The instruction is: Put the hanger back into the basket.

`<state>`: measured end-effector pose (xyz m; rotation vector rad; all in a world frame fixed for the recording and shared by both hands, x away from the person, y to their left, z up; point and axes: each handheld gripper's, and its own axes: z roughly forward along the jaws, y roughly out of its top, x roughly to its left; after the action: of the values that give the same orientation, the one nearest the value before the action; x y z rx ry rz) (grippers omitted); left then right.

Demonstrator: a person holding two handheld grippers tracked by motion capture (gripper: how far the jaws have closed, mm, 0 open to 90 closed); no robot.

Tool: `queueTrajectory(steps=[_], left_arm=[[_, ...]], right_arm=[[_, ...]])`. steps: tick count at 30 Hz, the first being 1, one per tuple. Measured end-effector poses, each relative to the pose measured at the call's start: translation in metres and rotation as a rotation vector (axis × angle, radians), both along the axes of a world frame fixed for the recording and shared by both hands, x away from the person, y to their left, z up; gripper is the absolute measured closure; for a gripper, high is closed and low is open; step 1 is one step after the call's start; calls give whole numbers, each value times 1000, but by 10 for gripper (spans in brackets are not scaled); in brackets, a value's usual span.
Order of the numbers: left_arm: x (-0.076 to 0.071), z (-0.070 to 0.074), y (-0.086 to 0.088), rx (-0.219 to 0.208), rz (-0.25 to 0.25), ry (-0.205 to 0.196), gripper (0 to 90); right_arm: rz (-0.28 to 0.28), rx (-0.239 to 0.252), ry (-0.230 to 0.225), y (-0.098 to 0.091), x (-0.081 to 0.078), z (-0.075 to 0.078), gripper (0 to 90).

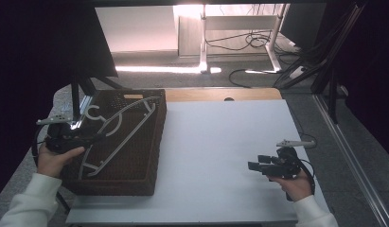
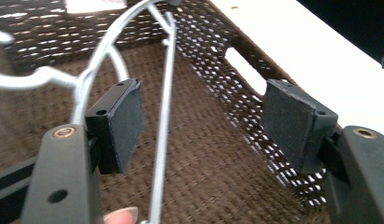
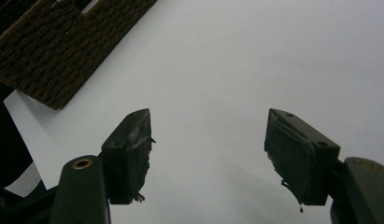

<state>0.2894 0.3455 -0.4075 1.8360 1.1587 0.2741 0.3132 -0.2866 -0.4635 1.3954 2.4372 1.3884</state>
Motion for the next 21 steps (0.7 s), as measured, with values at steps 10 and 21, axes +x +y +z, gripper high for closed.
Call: queueTrajectory(steps=[10, 21], left_arm=[[-25, 10, -54, 46, -15, -38, 301], [-51, -8, -122, 57, -129, -42, 297]], right_arm=[[3, 13, -10, -2, 2, 1, 314], [14, -31, -59, 0, 3, 0, 206]])
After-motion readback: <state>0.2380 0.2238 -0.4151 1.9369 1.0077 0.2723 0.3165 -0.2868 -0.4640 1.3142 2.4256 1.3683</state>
